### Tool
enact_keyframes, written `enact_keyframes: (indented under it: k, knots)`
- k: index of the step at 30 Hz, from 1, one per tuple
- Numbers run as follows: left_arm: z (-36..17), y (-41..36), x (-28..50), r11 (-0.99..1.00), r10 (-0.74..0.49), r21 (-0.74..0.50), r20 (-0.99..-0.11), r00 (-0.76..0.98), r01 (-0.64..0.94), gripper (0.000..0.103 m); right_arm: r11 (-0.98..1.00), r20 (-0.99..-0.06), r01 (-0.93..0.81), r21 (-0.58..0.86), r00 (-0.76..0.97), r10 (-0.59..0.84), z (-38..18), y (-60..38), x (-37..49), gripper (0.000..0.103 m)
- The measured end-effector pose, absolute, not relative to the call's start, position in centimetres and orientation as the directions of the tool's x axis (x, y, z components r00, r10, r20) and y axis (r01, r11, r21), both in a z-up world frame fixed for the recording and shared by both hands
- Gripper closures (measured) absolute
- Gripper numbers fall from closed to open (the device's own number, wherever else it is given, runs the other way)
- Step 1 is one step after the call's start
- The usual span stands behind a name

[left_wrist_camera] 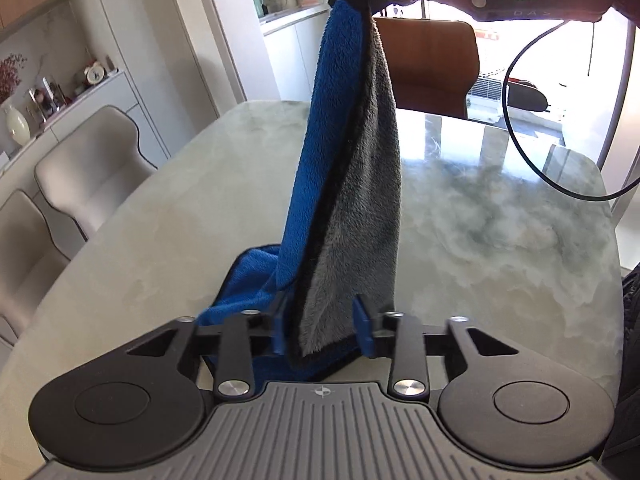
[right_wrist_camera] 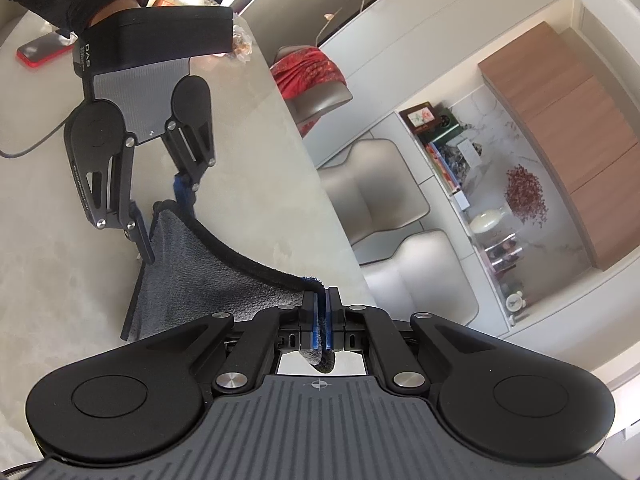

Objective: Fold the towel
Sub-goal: 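Hold the towel up by two corners with both grippers, letting it hang open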

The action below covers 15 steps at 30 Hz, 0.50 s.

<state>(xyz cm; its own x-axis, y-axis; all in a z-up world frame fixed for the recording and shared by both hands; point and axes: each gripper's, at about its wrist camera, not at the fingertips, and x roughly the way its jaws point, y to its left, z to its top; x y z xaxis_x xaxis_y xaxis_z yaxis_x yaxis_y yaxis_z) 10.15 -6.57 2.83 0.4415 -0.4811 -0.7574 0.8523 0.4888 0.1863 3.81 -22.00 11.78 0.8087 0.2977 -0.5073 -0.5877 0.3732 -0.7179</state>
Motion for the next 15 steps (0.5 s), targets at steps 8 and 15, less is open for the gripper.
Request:
enact_keyframes:
  k: [8, 15]
  knots:
    - [2.4, -6.5, 9.5, 0.490, -0.434, 0.216, -0.780, 0.451, 0.845, 0.100, 0.398, -0.503, -0.589, -0.703, 0.808, 0.307, 11.3, -22.1, 4.0, 0.100]
    - [2.9, -7.0, 8.4, 0.474, -0.398, 0.316, -0.756, 0.520, 0.822, 0.100, 0.443, -0.487, -0.568, -0.693, 0.823, 0.293, 11.4, -22.7, 4.0, 0.100]
